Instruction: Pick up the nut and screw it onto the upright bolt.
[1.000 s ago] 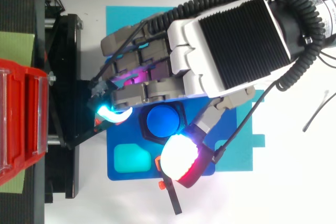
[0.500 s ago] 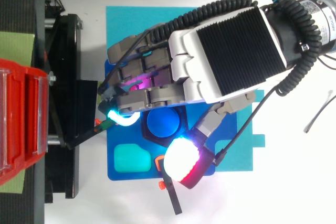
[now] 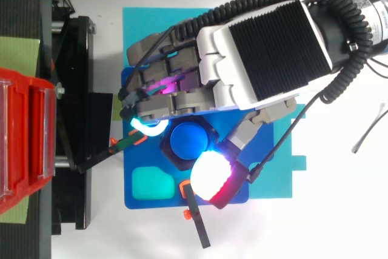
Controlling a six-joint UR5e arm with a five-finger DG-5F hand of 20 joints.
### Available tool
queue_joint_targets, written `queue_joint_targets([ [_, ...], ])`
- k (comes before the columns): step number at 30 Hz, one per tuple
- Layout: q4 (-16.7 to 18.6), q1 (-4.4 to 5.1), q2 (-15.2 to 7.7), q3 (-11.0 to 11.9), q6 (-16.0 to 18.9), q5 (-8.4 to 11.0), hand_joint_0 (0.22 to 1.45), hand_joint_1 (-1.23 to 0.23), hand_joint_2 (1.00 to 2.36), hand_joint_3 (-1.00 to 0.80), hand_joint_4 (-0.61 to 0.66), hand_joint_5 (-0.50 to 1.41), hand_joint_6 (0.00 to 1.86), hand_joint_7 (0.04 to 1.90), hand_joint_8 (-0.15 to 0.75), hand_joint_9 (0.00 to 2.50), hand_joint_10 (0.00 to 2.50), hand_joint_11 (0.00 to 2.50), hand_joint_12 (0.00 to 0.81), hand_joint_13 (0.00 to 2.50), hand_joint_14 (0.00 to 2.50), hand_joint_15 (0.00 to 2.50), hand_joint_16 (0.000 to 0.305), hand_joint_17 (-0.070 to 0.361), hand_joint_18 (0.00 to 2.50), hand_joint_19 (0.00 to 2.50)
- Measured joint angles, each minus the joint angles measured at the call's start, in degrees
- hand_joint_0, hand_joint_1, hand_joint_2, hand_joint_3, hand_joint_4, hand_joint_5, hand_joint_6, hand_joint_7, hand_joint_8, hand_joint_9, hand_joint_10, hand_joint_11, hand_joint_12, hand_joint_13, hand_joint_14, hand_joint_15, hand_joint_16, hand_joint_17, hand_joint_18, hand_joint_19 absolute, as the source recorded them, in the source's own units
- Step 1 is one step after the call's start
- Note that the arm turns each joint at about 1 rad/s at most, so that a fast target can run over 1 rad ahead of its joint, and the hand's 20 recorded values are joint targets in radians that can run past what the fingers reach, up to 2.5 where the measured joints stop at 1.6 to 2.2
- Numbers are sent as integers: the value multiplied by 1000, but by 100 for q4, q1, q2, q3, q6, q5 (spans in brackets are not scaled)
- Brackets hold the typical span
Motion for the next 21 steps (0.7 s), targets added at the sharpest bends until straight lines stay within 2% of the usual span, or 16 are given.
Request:
queue_joint_targets([
  [8, 38, -65, 1, 2, 3, -56, 548, -206, 1000, -500, 174, 37, 512, 1469, 276, 1183, 1, 0, 229, 807, 0, 0, 26, 58, 606, 152],
  [9, 39, -75, 2, 0, 3, -63, 550, -213, 1000, -500, 161, 36, 554, 1391, 279, 1228, 0, 11, 225, 837, 0, 0, 25, 57, 620, 157],
  [14, 40, -140, 3, 0, 3, -133, 551, -219, 1000, -500, 134, 35, 629, 1229, 274, 1291, 0, 0, 209, 892, 0, 0, 23, 52, 678, 166],
  [21, 28, -214, 3, 2, 3, -176, 546, -190, 1000, -500, 121, 39, 673, 1131, 270, 1359, 0, 3, 193, 941, 0, 0, 21, 48, 733, 182],
])
